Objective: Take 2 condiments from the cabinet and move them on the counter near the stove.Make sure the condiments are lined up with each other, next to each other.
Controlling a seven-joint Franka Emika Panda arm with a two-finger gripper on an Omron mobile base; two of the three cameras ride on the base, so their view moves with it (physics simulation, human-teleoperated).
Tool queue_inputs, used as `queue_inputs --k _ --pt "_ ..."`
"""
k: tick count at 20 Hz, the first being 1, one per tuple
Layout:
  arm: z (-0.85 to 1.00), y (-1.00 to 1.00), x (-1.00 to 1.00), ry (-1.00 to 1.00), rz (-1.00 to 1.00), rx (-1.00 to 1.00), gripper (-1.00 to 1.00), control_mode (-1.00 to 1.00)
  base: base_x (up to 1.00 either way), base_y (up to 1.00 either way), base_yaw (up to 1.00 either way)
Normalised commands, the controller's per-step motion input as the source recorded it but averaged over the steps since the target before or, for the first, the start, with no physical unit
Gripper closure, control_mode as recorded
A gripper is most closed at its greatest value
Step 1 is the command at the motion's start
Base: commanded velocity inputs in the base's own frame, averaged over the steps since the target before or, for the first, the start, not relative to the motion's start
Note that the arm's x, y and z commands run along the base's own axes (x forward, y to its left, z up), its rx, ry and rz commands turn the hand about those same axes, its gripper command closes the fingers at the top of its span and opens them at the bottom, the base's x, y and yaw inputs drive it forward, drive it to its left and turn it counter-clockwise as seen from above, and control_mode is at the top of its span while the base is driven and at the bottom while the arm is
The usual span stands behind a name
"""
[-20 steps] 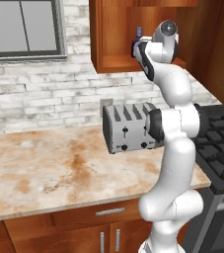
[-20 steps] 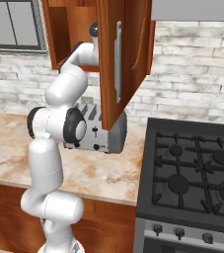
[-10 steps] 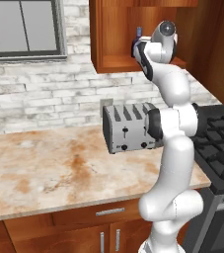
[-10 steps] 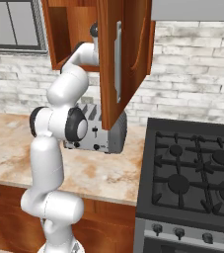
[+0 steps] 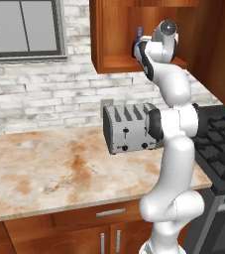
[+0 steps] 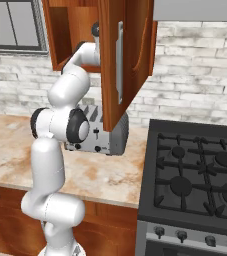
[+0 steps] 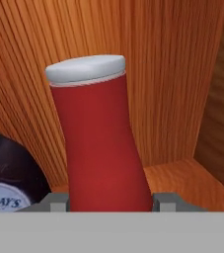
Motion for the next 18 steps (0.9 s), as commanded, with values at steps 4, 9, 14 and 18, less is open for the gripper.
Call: queue_inputs --k 4,9,14,18 --pt "0.0 0.0 -0.39 -0.02 0.0 0.0 1.0 -1.0 0.0 0.0 0.0" --pt "0.0 0.0 -0.99 -0.09 0.0 0.0 1.0 -1.0 0.0 0.0 0.0" --pt "0.0 0.12 -1.0 -0.1 0.07 0.0 1.0 -1.0 0.0 0.0 0.0" --pt "0.0 0.41 -1.0 -0.02 0.18 0.0 1.0 -1.0 0.0 0.0 0.0"
